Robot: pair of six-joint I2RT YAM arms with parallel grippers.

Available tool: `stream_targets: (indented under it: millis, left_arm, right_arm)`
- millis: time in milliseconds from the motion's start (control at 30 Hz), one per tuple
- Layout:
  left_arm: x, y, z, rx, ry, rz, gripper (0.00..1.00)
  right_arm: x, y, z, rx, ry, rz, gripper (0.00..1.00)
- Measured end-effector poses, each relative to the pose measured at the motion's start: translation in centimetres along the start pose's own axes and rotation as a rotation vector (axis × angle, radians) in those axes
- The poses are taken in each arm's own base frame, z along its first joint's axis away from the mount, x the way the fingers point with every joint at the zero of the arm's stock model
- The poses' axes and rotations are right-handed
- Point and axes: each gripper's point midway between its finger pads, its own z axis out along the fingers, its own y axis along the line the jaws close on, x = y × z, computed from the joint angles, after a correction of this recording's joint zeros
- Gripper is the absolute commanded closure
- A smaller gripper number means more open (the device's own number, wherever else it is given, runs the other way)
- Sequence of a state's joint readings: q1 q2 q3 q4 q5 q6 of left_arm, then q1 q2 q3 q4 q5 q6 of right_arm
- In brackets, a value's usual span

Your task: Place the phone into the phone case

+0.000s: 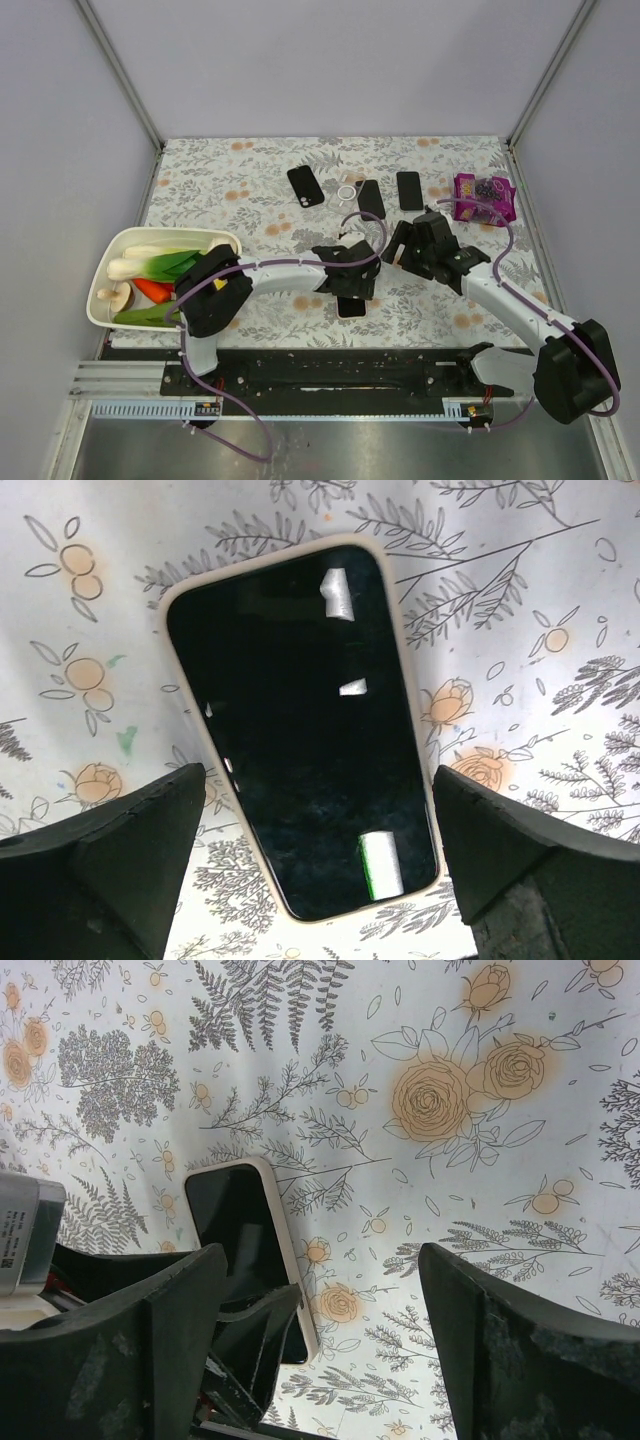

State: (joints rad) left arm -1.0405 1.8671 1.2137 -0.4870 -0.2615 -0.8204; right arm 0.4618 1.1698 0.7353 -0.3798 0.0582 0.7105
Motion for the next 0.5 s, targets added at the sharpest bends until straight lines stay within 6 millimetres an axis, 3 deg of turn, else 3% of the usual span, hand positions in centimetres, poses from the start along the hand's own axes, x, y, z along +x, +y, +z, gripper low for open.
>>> stream_targets:
  millis: [300, 500]
  left_arm:
    - [-0.15, -0.91, 0.54, -0.033, -0.014, 0.027, 0.02]
    - [-0.31, -0.31, 0.75, -0.077, -0.028, 0.027, 0.28]
  right_arm:
    - [-0.2, 0.13, -0.64, -0.018, -0.018, 0.003, 0.13]
    - [-0.23, 0.1, -0.64, -0.019, -0.018, 0.002, 0.13]
